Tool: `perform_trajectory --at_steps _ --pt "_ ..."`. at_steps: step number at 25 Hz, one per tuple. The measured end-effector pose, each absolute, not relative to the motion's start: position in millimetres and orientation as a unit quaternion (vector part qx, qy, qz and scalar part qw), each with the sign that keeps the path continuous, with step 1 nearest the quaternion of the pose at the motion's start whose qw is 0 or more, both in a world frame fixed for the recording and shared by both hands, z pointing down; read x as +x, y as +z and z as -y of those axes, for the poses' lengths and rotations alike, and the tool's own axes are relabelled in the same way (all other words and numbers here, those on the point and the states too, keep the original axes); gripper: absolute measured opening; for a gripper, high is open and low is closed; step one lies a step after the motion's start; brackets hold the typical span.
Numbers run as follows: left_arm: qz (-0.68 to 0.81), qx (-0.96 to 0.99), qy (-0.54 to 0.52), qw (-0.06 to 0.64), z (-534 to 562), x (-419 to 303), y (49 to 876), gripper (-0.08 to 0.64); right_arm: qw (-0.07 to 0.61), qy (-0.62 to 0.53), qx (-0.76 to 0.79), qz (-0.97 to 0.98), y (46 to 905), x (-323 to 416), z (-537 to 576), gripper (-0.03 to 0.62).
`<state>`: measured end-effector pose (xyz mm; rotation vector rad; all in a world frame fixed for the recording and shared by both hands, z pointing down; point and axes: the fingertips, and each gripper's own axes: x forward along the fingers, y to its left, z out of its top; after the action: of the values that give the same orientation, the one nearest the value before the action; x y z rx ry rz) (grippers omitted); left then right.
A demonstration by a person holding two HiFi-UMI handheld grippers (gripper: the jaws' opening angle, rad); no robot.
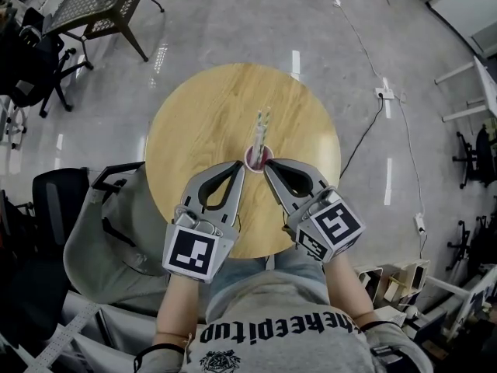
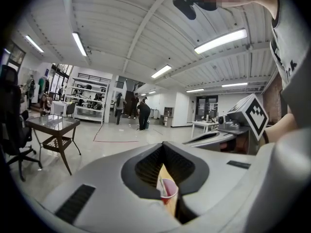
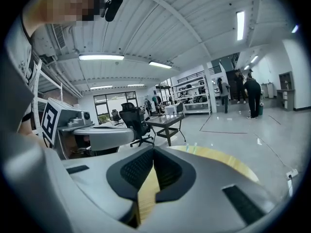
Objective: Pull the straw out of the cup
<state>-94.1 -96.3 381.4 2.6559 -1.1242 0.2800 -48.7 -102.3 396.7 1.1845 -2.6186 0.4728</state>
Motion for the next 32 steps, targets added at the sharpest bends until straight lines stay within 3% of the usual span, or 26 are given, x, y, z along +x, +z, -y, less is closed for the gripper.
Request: perform_trajectory --at_steps 32 --pt "0.406 0.893 0.098 0.171 117.0 -123.0 411.6 0.023 0.196 0.227 0.440 0.846 477.2 -43.1 149.6 0.041"
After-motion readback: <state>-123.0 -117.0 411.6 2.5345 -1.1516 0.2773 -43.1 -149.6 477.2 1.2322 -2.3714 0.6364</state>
